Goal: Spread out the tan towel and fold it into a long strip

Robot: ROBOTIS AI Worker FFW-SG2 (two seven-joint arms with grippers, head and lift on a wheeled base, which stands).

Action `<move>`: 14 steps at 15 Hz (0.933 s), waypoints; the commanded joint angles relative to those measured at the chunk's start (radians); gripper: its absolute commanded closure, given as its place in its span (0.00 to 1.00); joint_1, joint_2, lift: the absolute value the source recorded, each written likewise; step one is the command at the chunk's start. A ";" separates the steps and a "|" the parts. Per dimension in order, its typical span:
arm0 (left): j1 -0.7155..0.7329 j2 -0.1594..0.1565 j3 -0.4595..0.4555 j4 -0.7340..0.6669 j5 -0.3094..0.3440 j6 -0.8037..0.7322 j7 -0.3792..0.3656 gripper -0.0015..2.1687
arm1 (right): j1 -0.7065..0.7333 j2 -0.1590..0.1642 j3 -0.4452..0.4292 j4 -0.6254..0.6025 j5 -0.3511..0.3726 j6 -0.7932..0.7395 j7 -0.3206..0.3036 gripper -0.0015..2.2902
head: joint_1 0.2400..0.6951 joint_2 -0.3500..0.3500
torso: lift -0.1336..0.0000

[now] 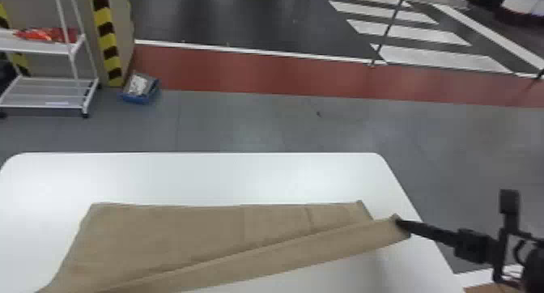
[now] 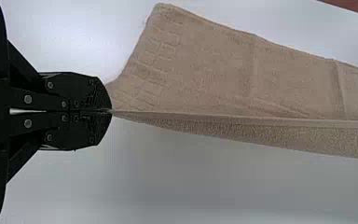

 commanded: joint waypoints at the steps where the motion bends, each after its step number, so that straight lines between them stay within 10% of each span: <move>1: -0.045 -0.005 -0.006 -0.015 0.005 0.001 -0.002 0.66 | -0.015 -0.004 -0.009 0.002 -0.009 0.006 -0.003 0.54 | 1.00 0.14 | 1.00; 11: -0.339 -0.009 -0.169 0.304 -0.035 0.050 0.092 0.66 | -0.078 -0.004 0.163 0.169 0.157 -0.212 -0.295 0.54 | 1.00 0.06 | 1.00; 14: -0.364 -0.009 -0.157 0.321 -0.034 0.050 0.092 0.66 | -0.122 -0.010 0.112 0.174 0.137 -0.209 -0.296 0.54 | 1.00 0.07 | 1.00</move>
